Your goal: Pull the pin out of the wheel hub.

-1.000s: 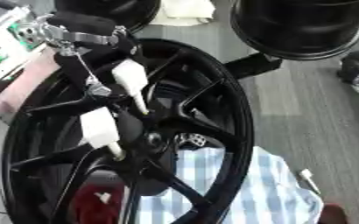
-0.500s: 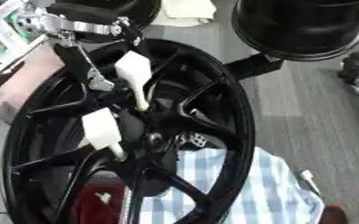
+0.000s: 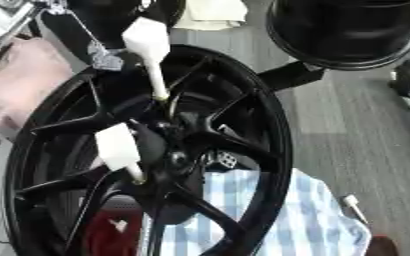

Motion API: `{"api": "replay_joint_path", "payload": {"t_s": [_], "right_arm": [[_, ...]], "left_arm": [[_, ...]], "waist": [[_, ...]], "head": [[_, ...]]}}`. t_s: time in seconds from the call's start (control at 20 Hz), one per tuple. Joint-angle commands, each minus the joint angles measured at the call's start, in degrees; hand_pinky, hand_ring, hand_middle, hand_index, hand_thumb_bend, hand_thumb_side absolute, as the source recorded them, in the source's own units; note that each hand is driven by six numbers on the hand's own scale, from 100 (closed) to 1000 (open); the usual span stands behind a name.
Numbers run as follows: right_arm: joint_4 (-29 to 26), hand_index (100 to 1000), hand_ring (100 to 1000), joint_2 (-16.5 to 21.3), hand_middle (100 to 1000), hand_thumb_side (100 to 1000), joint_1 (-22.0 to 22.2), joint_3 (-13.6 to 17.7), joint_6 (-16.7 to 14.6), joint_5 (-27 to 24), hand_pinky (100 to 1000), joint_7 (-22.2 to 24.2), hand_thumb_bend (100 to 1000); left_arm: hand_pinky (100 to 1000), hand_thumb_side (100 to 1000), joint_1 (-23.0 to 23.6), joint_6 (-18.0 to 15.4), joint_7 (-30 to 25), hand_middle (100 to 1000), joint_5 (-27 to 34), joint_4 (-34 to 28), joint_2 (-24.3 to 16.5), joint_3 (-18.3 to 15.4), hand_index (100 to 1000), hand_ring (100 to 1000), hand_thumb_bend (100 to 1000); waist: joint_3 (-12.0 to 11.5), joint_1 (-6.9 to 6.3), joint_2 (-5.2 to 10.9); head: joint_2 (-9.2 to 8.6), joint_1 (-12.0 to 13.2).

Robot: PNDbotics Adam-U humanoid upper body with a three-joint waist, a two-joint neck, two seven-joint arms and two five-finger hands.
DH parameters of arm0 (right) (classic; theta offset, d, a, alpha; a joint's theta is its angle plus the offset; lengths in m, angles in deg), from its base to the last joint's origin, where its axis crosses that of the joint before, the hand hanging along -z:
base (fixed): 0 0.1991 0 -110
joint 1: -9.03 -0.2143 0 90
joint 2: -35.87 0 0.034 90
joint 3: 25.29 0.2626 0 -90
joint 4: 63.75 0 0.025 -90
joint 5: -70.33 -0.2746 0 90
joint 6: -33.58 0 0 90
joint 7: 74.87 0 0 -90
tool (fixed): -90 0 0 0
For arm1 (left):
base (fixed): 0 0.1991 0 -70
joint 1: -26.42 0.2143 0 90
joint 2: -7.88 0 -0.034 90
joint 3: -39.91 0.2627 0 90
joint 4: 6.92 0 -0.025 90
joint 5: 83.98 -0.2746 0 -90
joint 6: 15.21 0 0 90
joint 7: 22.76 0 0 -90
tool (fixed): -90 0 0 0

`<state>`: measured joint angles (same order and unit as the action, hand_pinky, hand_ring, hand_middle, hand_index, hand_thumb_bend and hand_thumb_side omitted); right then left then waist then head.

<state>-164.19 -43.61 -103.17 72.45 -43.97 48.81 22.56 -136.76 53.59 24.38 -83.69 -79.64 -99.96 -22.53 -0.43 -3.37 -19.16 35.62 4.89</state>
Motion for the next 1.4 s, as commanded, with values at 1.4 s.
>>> {"api": "replay_joint_path", "payload": {"t_s": [1.4], "right_arm": [[-0.74, 705, 732, 1.47, 726, 252, 0.62, 1.78, -0.56, -0.02, 874, -1.61, 328]], "left_arm": [[642, 289, 18.06, -6.25, -8.44, 312, 11.26, 10.77, -23.22, -32.27, 398, 515, 100]], "waist": [[-4.23, 0.81, 1.88]], "head": [[0.94, -4.49]]}}
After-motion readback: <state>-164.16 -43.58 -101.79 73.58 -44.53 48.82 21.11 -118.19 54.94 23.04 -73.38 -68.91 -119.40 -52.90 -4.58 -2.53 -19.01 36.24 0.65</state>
